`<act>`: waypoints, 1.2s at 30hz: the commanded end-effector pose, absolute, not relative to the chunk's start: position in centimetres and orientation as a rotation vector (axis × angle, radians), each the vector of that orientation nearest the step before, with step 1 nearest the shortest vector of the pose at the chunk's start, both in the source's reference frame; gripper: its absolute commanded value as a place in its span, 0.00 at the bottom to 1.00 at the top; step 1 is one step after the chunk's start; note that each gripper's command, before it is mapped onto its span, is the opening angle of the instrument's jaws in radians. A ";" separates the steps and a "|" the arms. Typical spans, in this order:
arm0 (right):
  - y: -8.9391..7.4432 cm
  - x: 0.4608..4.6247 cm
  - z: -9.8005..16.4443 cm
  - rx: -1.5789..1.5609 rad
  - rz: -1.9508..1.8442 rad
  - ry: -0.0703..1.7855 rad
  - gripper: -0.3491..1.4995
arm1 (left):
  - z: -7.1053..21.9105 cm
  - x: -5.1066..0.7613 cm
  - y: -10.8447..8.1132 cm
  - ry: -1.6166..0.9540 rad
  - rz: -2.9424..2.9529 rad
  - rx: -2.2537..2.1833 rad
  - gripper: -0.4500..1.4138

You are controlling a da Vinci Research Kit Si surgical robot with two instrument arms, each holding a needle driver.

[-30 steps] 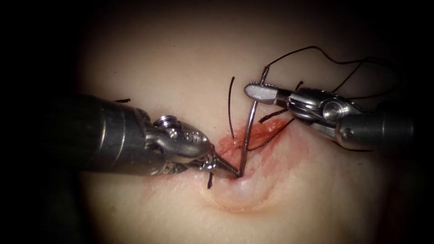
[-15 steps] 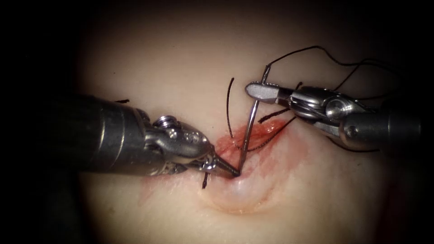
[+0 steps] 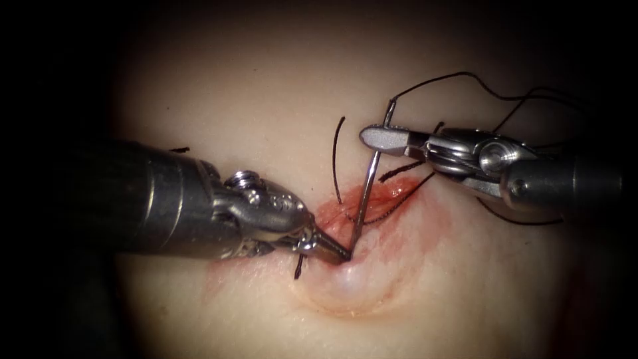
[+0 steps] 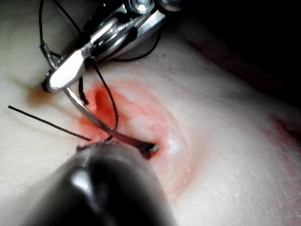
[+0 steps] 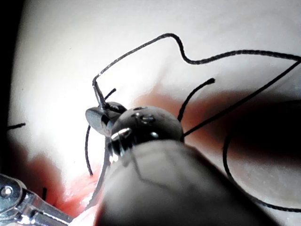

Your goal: Wound Closure

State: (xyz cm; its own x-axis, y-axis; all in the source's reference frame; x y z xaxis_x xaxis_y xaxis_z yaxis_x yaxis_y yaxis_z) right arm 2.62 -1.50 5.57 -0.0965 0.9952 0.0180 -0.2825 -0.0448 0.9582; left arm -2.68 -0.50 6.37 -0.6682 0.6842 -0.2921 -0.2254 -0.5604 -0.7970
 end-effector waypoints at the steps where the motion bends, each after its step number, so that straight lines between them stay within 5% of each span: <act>1: -1.5 2.72 5.6 0.979 1.429 1.041 0.00 | 6.4 -2.72 -0.5 -1.025 2.233 -0.811 0.00; 36: -1.5 2.71 5.6 1.028 1.453 1.033 0.00 | 5.9 -2.30 0.0 -0.961 2.156 -0.862 0.00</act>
